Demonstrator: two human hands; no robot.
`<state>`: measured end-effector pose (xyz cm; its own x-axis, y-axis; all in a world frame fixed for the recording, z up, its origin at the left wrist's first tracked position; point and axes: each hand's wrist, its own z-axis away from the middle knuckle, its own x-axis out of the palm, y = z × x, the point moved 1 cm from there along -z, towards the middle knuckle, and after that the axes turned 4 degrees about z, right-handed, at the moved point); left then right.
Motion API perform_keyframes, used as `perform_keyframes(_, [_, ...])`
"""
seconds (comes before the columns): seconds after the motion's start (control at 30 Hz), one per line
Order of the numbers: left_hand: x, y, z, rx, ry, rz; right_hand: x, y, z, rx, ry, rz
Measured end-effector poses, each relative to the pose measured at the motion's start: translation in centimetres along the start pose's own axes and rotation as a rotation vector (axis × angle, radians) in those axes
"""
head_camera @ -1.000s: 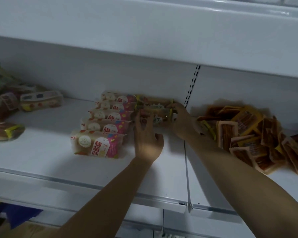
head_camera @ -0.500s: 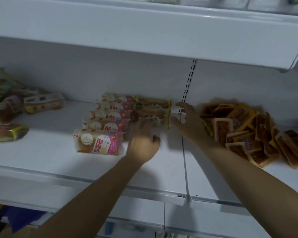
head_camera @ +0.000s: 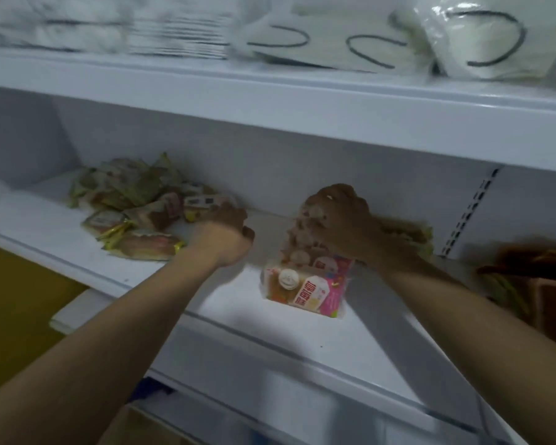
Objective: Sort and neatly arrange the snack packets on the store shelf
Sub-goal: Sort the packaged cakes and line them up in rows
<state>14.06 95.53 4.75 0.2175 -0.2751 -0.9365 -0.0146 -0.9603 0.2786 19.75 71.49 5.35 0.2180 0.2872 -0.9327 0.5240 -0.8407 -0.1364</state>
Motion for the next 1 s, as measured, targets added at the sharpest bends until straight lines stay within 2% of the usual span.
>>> perform_keyframes(0.17, [-0.9,-10.2,-0.4,-0.053,-0.136,-0.010,4.1,-9.3,-5.7,-0.016,-0.167,0.007])
perform_keyframes(0.3, [-1.4,-17.2,-0.7,0.054,-0.285,0.026,8.4,-15.0,-8.6,0.013,-0.334,-0.138])
perform_keyframes(0.43, [-1.4,-23.9,-0.6,0.144,-0.413,-0.110,12.4,-19.2,-9.3,-0.036,-0.370,-0.306])
perform_keyframes(0.53, [-1.4,-25.7,-1.5,0.159,-0.359,-0.098,14.0,-21.0,-9.3,0.122,-0.384,-0.496])
perform_keyframes(0.63, [-1.2,-24.6,-2.3,0.285,-0.130,-0.118,14.6,-21.6,-9.1,0.405,-0.289,-0.908])
perform_keyframes(0.7, [-1.3,-22.7,-2.5,0.387,0.064,-0.022,13.8,-21.3,-8.7,0.604,-0.147,-1.209])
perform_keyframes(0.73, [-1.4,-21.9,-2.8,0.450,0.146,0.033,13.2,-20.9,-8.4,0.669,-0.070,-1.276])
perform_keyframes(0.8, [-1.7,-20.6,-3.4,0.548,0.236,0.189,11.7,-19.6,-7.6,0.726,0.068,-1.290])
perform_keyframes(0.83, [-1.9,-19.8,-3.5,0.527,0.232,0.328,10.9,-18.8,-7.0,0.730,0.131,-1.271])
perform_keyframes(0.93, [-2.4,-16.8,-3.1,0.180,0.031,0.954,8.4,-16.4,-5.1,0.726,0.242,-1.178])
perform_keyframes(1.0, [-2.0,-14.8,-3.3,0.010,-0.084,1.227,7.0,-15.2,-3.8,0.697,0.251,-1.073])
